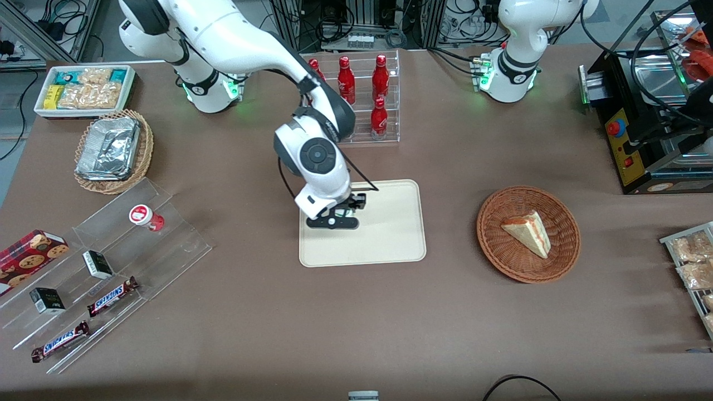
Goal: Place green gum on tray
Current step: 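Carry the held canister over the beige tray and lower it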
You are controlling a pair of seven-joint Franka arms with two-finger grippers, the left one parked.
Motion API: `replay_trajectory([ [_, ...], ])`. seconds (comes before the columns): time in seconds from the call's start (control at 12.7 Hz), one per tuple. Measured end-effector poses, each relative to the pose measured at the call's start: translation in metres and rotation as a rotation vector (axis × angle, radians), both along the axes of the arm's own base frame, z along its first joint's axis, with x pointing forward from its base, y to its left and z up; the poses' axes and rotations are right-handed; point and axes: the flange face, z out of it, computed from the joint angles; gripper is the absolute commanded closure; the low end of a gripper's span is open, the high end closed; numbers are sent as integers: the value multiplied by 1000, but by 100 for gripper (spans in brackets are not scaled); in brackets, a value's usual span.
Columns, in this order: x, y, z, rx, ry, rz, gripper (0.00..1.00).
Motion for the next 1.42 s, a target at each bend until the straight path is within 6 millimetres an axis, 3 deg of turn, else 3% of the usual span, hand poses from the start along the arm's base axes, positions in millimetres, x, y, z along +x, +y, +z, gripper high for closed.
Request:
replay_trajectory([
  [0.31, -14, 25, -28, 15, -33, -2, 100],
  [0.71, -15, 29, -44, 15, -47, 2, 100],
  [0.79, -15, 29, -47, 13, -49, 5, 72],
  [0.87, -17, 30, -49, 11, -49, 8, 29],
  [0.94, -18, 31, -51, 10, -50, 12, 0],
  [1.42, -17, 33, -55, -24, -98, 62, 0],
])
